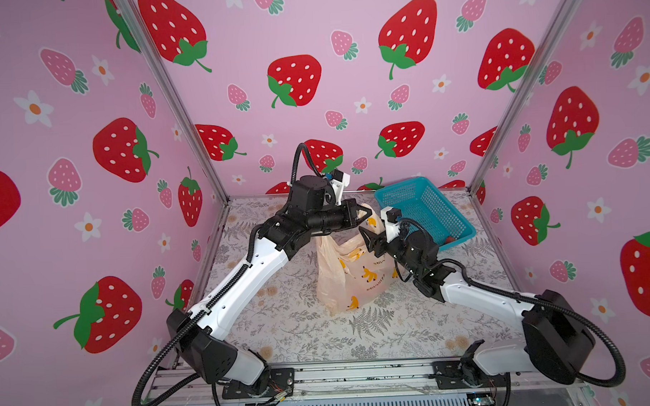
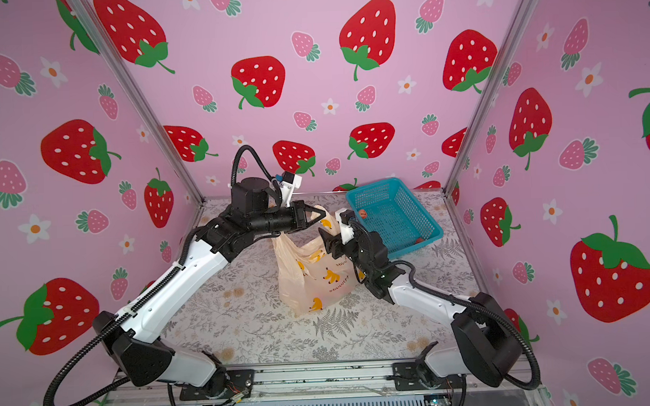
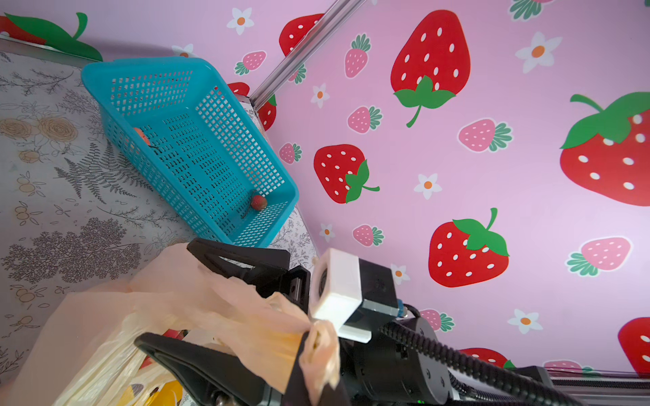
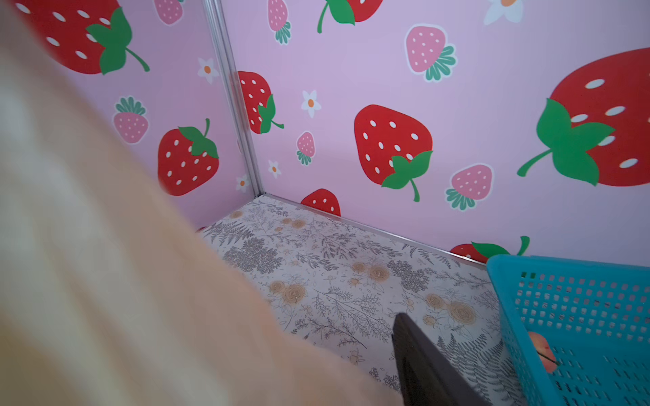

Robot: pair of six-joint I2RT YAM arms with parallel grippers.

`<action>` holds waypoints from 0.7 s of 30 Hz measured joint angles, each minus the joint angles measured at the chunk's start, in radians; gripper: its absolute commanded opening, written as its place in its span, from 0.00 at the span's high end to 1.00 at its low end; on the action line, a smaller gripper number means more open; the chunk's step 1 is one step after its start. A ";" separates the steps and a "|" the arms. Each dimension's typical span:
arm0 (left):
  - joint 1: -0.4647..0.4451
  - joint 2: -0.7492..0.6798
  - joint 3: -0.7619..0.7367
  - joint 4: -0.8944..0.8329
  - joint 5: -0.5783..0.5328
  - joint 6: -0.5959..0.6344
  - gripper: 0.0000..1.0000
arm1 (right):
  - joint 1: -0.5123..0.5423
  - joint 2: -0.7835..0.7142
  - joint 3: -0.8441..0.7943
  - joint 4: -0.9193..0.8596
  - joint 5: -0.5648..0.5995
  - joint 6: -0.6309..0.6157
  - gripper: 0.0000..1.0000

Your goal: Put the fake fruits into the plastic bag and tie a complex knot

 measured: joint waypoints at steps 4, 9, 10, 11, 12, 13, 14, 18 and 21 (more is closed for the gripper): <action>0.004 0.000 0.000 -0.009 -0.001 0.002 1.00 | 0.000 0.038 -0.033 0.015 0.106 0.053 0.55; 0.022 0.013 0.000 -0.047 -0.002 0.021 1.00 | 0.014 0.029 -0.127 0.071 0.140 0.096 0.64; 0.025 0.018 0.000 -0.058 -0.001 0.027 1.00 | 0.014 0.022 -0.144 0.076 0.138 0.099 0.66; 0.027 0.023 0.000 -0.066 0.000 0.033 1.00 | 0.014 0.013 -0.157 0.078 0.136 0.100 0.68; 0.029 0.028 0.003 -0.072 0.001 0.037 1.00 | 0.014 0.005 -0.166 0.077 0.135 0.100 0.68; 0.030 0.036 0.010 -0.076 0.004 0.045 1.00 | 0.013 -0.004 -0.174 0.077 0.132 0.099 0.68; 0.030 0.044 0.019 -0.077 0.009 0.052 1.00 | 0.013 -0.011 -0.178 0.075 0.127 0.097 0.65; 0.032 0.054 0.050 -0.079 0.027 0.062 1.00 | 0.008 -0.028 -0.172 0.048 0.079 0.065 0.41; 0.034 0.054 0.068 -0.078 0.036 0.070 1.00 | -0.004 -0.042 -0.145 -0.002 0.015 0.010 0.26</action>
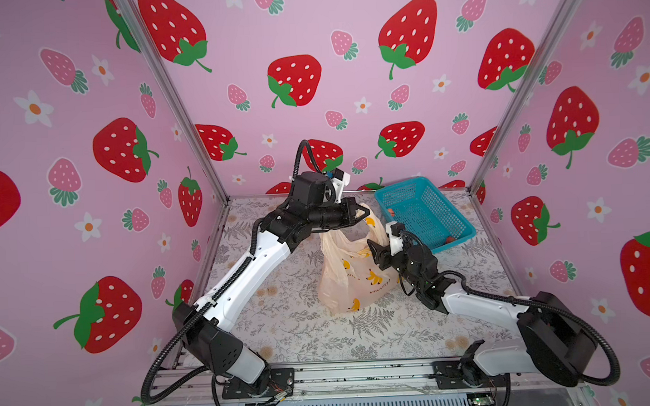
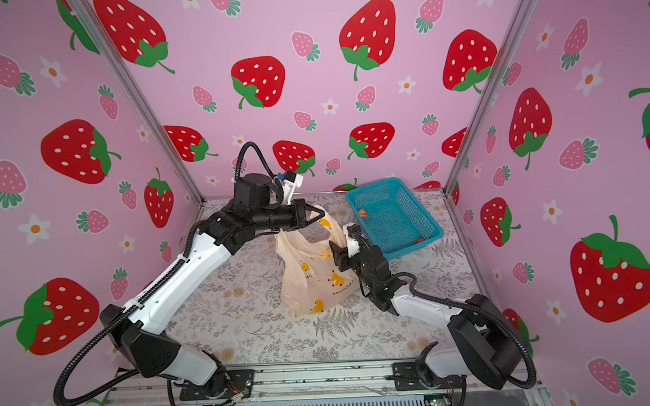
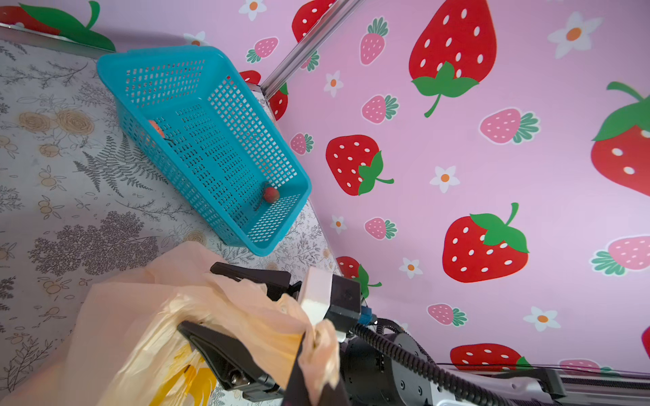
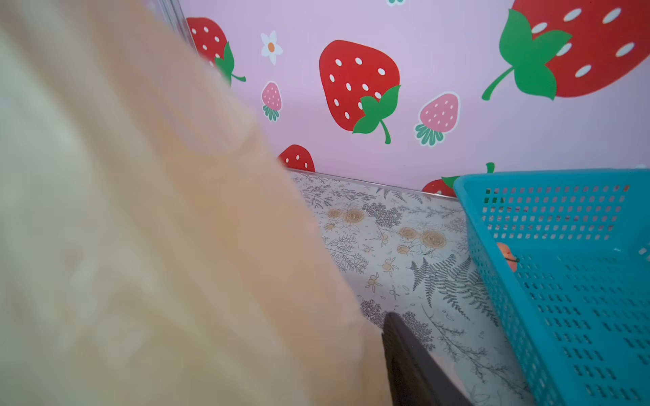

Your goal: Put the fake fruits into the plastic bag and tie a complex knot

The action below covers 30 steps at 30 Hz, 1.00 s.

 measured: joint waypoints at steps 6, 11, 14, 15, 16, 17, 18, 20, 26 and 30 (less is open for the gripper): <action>0.000 0.000 0.010 -0.003 0.013 0.011 1.00 | -0.064 -0.080 0.078 -0.120 -0.201 -0.126 0.14; 0.000 0.000 0.013 -0.005 0.016 0.013 1.00 | -0.179 -0.097 0.179 -0.232 -0.463 -0.214 0.12; 0.000 0.000 0.013 -0.005 0.016 0.016 1.00 | -0.237 -0.081 0.242 -0.304 -0.652 -0.263 0.12; 0.000 0.000 0.013 -0.005 0.016 0.018 1.00 | -0.253 -0.068 0.267 -0.328 -0.715 -0.279 0.12; 0.000 0.000 0.013 -0.006 0.017 0.020 1.00 | -0.266 -0.053 0.293 -0.355 -0.776 -0.296 0.13; 0.000 0.000 0.013 -0.006 0.017 0.023 1.00 | -0.277 -0.039 0.317 -0.375 -0.825 -0.307 0.13; 0.000 0.000 0.013 -0.008 0.020 0.027 1.00 | -0.289 -0.024 0.336 -0.394 -0.877 -0.318 0.14; 0.000 0.000 0.017 -0.014 0.027 0.037 1.00 | -0.309 -0.002 0.367 -0.427 -0.965 -0.332 0.14; 0.000 0.002 0.046 -0.038 0.068 0.092 1.00 | -0.359 0.040 0.435 -0.530 -1.139 -0.377 0.18; 0.000 0.010 0.063 -0.046 0.088 0.110 1.00 | -0.362 0.094 0.505 -0.581 -1.211 -0.402 0.27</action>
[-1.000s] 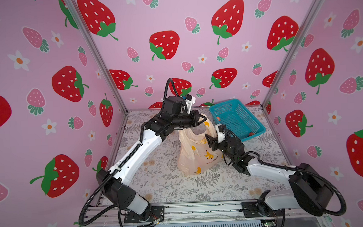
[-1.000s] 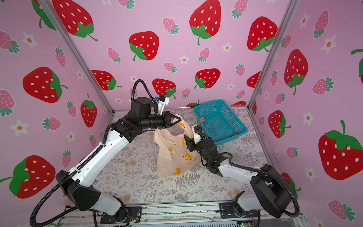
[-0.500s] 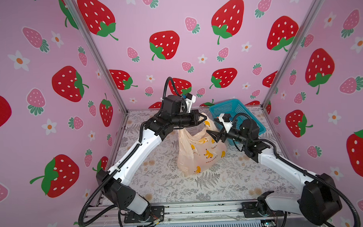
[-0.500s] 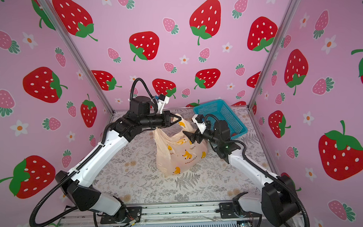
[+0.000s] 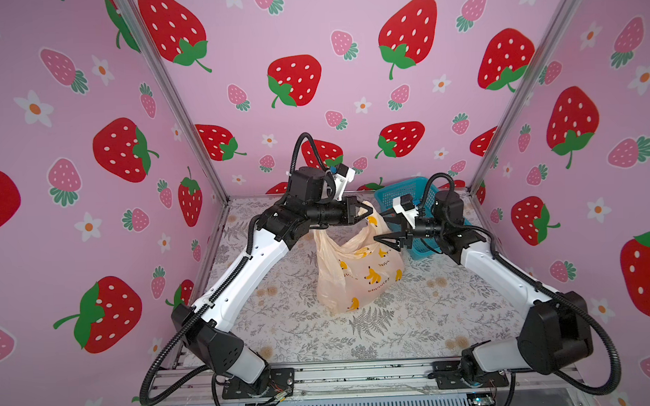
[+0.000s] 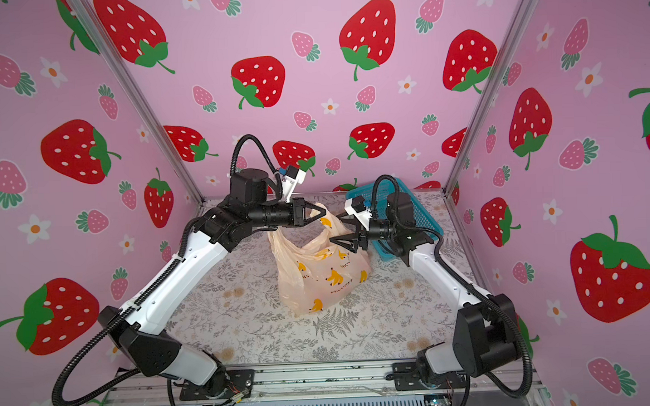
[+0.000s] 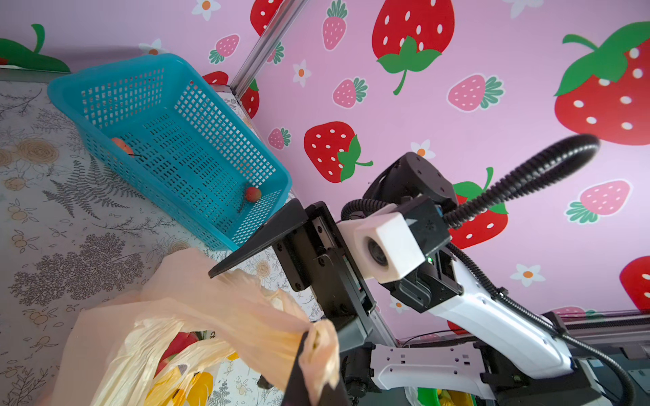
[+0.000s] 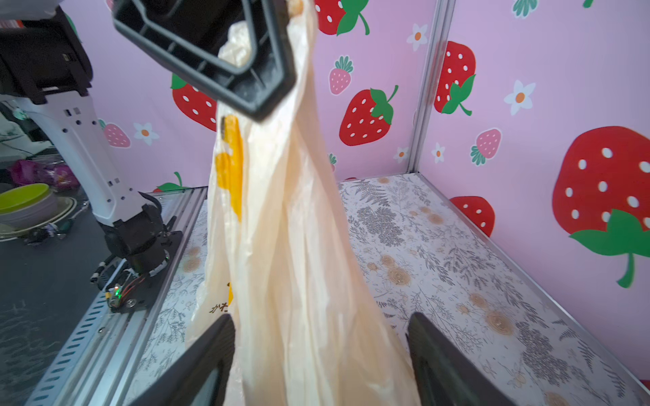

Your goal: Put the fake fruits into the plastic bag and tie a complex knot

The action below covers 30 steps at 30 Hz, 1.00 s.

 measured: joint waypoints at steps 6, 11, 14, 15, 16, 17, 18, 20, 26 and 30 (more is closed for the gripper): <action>0.000 0.019 0.000 -0.005 0.007 0.008 1.00 | 0.000 0.091 0.071 -0.050 -0.079 -0.023 0.52; 0.000 0.037 0.013 -0.011 0.010 0.008 1.00 | 0.002 0.132 0.091 -0.049 -0.125 -0.014 0.76; 0.000 0.045 0.026 -0.012 0.010 0.008 1.00 | 0.007 0.134 0.090 -0.043 -0.135 0.001 0.89; 0.000 0.045 0.028 -0.013 0.010 0.010 1.00 | 0.008 0.134 0.089 -0.037 -0.134 0.003 0.92; 0.000 0.045 0.032 -0.017 0.008 0.012 1.00 | 0.008 0.134 0.087 -0.029 -0.132 0.008 0.96; 0.000 0.045 0.033 -0.019 0.004 0.015 0.96 | 0.008 0.134 0.084 -0.022 -0.127 0.014 0.99; 0.000 0.045 0.035 -0.026 0.001 0.022 0.90 | 0.008 0.132 0.078 -0.012 -0.119 0.022 1.00; 0.000 0.046 0.040 -0.043 -0.006 0.035 0.79 | 0.010 0.126 0.061 0.005 -0.093 0.039 1.00; 0.000 0.030 0.060 -0.068 -0.023 0.105 0.56 | 0.000 0.105 -0.023 0.088 0.010 0.156 1.00; 0.000 -0.010 0.060 -0.075 0.004 0.166 0.44 | -0.002 0.091 -0.035 0.117 0.060 0.218 1.00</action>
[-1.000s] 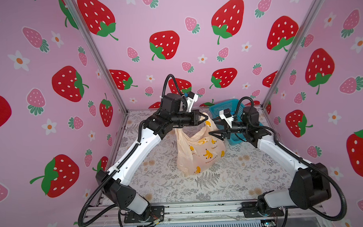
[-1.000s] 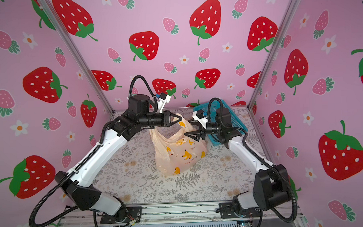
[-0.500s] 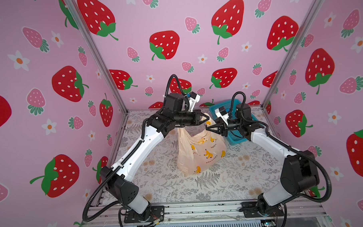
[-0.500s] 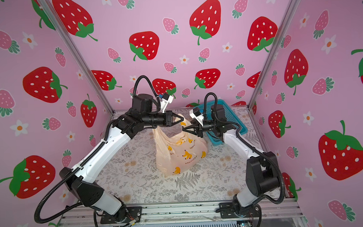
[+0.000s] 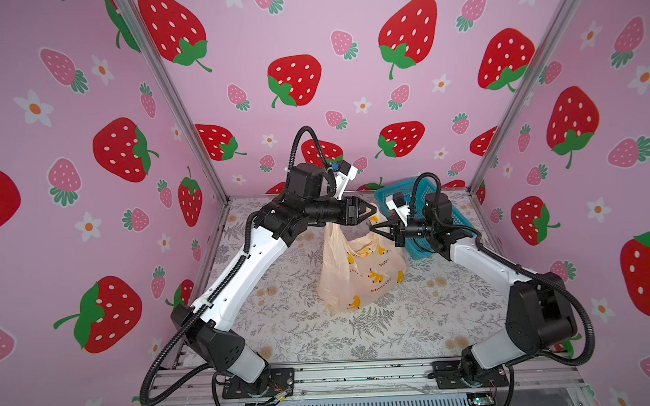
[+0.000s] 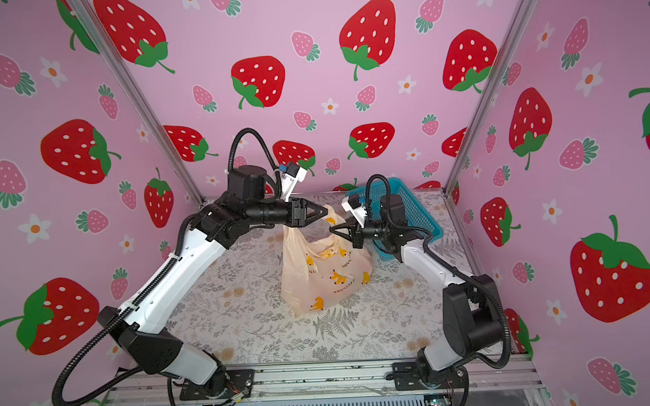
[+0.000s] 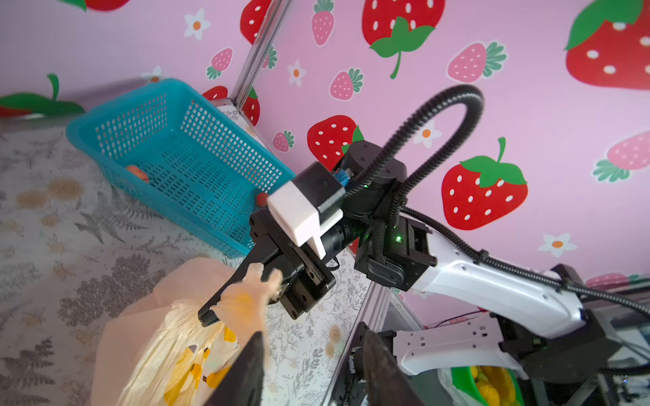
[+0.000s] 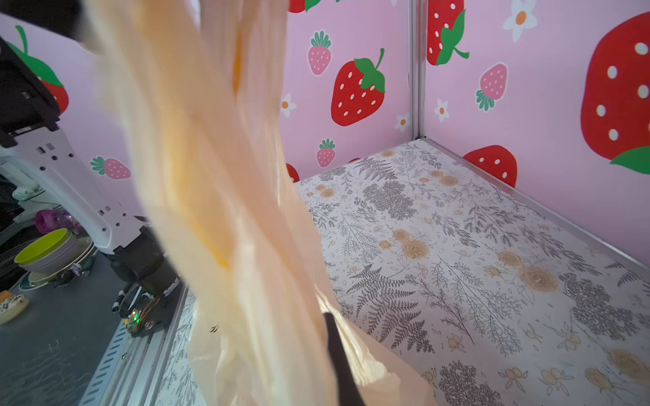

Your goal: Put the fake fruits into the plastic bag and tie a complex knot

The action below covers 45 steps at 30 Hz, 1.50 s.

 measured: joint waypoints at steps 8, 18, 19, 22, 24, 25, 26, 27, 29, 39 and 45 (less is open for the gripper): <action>0.011 -0.252 -0.124 -0.002 0.000 0.158 0.30 | 0.000 -0.014 0.000 0.038 0.055 0.072 1.00; 0.248 -0.596 -0.640 0.185 0.014 0.183 0.14 | 0.000 -0.014 0.000 0.050 0.069 0.101 1.00; 0.261 -0.597 -0.665 0.191 0.016 0.198 0.14 | 0.000 -0.014 0.000 0.053 0.069 0.103 1.00; 0.284 -0.567 -0.704 0.222 0.037 0.235 0.12 | 0.000 -0.014 0.000 0.061 0.069 0.105 1.00; 0.290 -0.538 -0.725 0.254 0.060 0.254 0.12 | 0.000 -0.014 0.000 0.064 0.069 0.106 1.00; 0.291 -0.524 -0.737 0.272 0.072 0.264 0.13 | 0.000 -0.014 0.000 0.066 0.069 0.106 1.00; 0.291 -0.514 -0.749 0.291 0.083 0.273 0.13 | 0.000 -0.014 0.000 0.066 0.069 0.107 1.00; 0.291 -0.504 -0.766 0.314 0.097 0.284 0.14 | 0.000 -0.014 0.000 0.068 0.069 0.107 1.00; 0.291 -0.486 -0.797 0.361 0.127 0.298 0.17 | 0.000 -0.014 -0.001 0.073 0.069 0.107 1.00; 0.294 -0.368 -0.849 0.604 0.198 0.331 0.36 | 0.000 -0.014 -0.011 0.109 0.066 0.122 1.00; 0.297 -0.309 -0.849 0.672 0.223 0.312 0.57 | 0.000 -0.014 -0.011 0.121 0.065 0.124 1.00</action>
